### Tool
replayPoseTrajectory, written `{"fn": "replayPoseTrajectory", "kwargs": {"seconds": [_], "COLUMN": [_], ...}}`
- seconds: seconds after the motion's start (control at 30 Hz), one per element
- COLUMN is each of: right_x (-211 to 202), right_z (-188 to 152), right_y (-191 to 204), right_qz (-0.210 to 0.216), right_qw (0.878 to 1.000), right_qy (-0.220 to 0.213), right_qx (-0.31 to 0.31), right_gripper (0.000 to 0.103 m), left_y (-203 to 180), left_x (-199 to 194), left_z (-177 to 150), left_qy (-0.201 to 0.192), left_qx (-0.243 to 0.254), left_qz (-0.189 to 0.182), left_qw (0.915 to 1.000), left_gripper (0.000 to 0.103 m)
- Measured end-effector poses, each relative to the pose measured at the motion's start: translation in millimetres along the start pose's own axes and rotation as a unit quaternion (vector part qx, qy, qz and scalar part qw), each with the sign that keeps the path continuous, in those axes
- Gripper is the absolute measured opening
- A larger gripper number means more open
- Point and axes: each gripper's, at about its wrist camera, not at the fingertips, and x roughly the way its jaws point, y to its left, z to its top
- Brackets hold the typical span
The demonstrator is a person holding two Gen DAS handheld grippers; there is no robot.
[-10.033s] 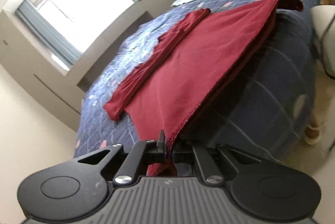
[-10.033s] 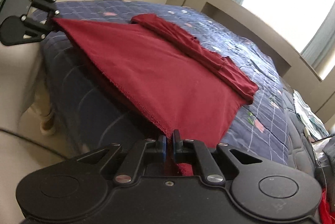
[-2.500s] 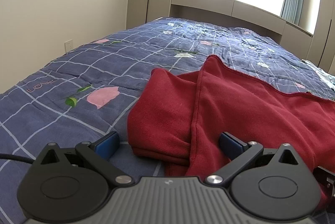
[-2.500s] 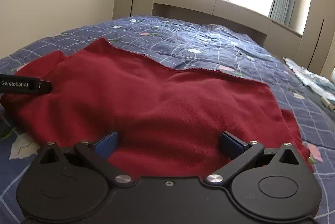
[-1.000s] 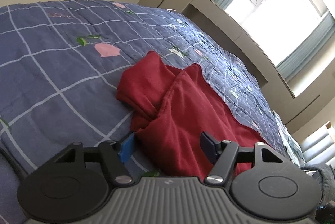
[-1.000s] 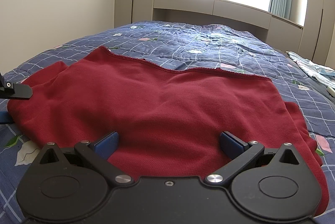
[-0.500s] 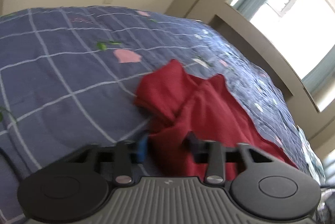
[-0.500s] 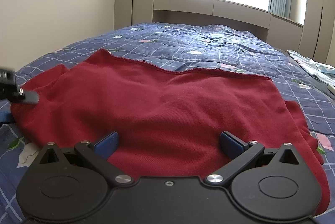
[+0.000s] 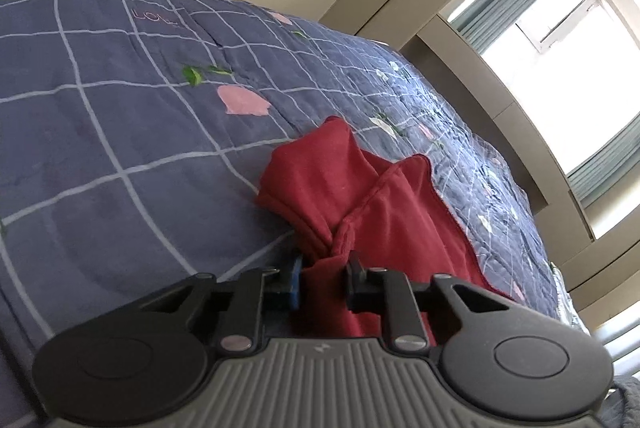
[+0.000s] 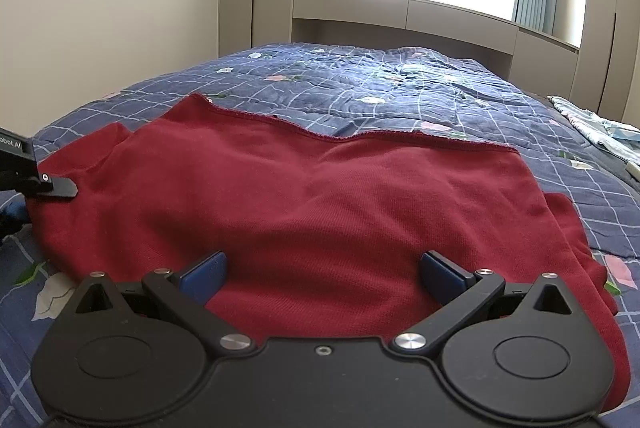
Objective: Fold small clothes
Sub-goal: 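Grasp a sweater corner with the left gripper and lift it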
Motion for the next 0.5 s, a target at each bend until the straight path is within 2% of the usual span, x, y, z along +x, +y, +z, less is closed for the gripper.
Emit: {"fn": "replayPoseTrajectory", "kwargs": {"seconds": [0.1,0.2,0.37,0.5], "right_x": [-0.8,-7.3,-24.5,-45.6], "right_z": [2.4,9.3,20.9,21.8], "right_y": [-3.7,-21.1,-61.4,-98.8], "right_qz": [0.006,0.032,0.021,0.001], "right_qw": [1.000,0.998,0.996,0.995], "right_qy": [0.002,-0.004,-0.020,-0.032], "right_qx": [0.011,0.048,0.079,0.092], "right_gripper": [0.103,0.102,0.102,0.102], "left_y": [-13.1,-33.5,-84.7,-138.9], "left_x": [-3.8,-13.4,-20.0,-23.2], "left_z": [-0.5,2.9,11.4,6.7], "left_qy": [-0.017,-0.040,-0.054,-0.041], "left_qx": [0.046,0.106,0.199,0.271], "left_qz": [-0.016,-0.059,-0.123,-0.176], "left_qw": [0.9987,0.9918,0.9707,0.9454], "left_gripper": [0.016,0.016,0.015,0.015]}}
